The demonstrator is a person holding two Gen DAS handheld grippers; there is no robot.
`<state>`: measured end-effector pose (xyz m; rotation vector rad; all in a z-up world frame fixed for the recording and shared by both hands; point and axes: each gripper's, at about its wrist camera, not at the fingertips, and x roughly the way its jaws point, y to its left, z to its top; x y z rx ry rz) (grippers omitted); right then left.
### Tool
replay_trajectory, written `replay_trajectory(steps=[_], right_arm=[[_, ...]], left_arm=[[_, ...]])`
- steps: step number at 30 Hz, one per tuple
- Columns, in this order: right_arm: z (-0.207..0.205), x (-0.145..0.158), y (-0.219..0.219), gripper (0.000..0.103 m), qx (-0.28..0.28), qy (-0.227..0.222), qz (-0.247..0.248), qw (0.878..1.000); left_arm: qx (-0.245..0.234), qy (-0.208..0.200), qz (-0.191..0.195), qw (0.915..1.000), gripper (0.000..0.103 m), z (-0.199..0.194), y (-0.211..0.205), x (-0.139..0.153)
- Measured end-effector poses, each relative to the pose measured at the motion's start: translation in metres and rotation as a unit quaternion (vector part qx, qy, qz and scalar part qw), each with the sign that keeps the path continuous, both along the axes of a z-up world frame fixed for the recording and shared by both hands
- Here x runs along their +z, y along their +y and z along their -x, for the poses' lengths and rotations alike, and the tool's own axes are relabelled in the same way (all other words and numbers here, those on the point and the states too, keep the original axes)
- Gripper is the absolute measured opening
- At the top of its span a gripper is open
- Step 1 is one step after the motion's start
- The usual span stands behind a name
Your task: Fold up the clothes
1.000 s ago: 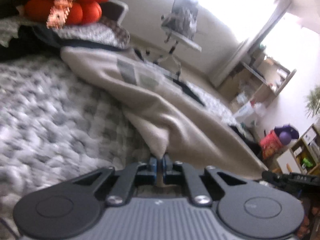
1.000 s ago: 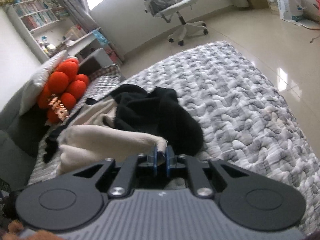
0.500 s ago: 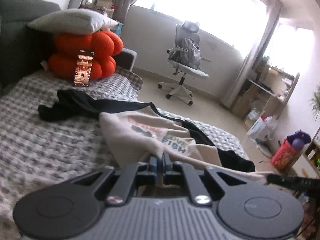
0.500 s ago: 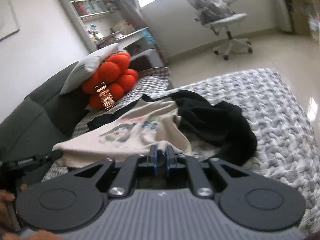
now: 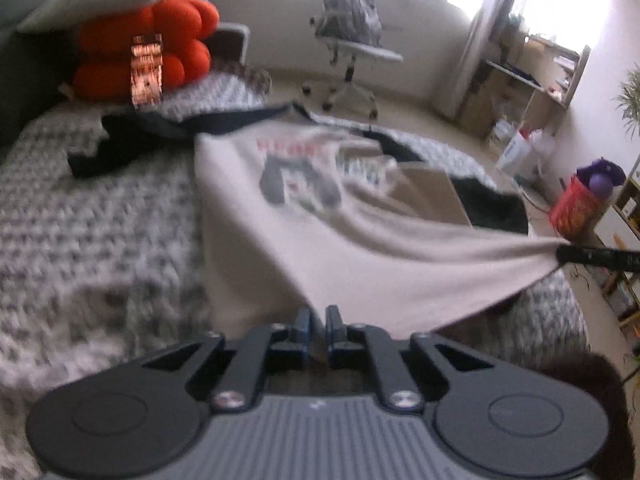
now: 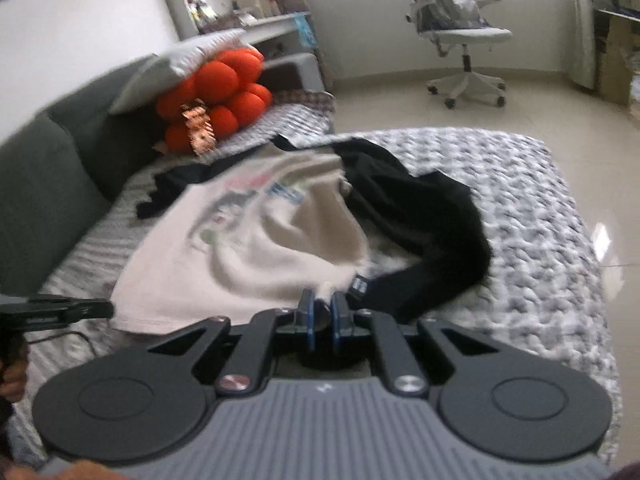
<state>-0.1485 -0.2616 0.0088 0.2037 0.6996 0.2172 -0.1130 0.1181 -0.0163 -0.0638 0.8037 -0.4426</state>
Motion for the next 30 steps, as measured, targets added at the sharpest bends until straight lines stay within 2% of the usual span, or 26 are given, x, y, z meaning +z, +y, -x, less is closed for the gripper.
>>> replay_trajectory(steps=[1, 3, 5, 9, 12, 14, 17, 20, 23, 26, 30], right_arm=[[-0.002, -0.003, -0.004, 0.010, -0.008, 0.003, 0.005, 1.000], [-0.006, -0.009, -0.016, 0.010, -0.024, 0.011, 0.002, 1.000], [-0.012, -0.016, -0.028, 0.010, -0.038, 0.022, -0.007, 0.999], [-0.021, -0.028, -0.042, 0.010, -0.055, 0.040, -0.027, 0.997], [-0.024, -0.033, -0.042, 0.010, -0.059, 0.045, -0.031, 0.997], [-0.024, -0.035, -0.041, 0.010, -0.061, 0.047, -0.031, 0.997], [-0.025, -0.036, -0.041, 0.010, -0.061, 0.048, -0.029, 0.997], [-0.025, -0.037, -0.041, 0.010, -0.061, 0.049, -0.029, 0.997], [-0.025, -0.036, -0.041, 0.010, -0.060, 0.048, -0.029, 0.997], [-0.025, -0.037, -0.041, 0.010, -0.059, 0.048, -0.030, 0.997], [-0.025, -0.037, -0.040, 0.010, -0.059, 0.047, -0.031, 0.997]], left_arm=[[0.001, 0.005, 0.003, 1.0000, 0.017, 0.000, 0.003, -0.004], [0.015, 0.008, 0.012, 0.9998, 0.037, 0.001, 0.011, -0.010], [0.033, 0.010, 0.020, 0.9992, 0.041, 0.000, 0.021, -0.014], [0.079, 0.030, 0.048, 0.9953, 0.043, -0.012, 0.044, -0.027], [0.122, 0.045, 0.075, 0.9888, 0.043, -0.024, 0.061, -0.038], [0.138, 0.065, 0.106, 0.9826, 0.042, -0.032, 0.070, -0.045], [0.153, 0.108, 0.173, 0.9670, 0.041, -0.041, 0.083, -0.060], [0.180, 0.156, 0.240, 0.9411, 0.040, -0.042, 0.091, -0.076], [0.209, 0.197, 0.312, 0.9056, 0.040, -0.036, 0.094, -0.092], [0.237, 0.236, 0.380, 0.8620, 0.041, -0.030, 0.097, -0.109], [0.271, 0.285, 0.467, 0.7919, 0.043, -0.023, 0.102, -0.130]])
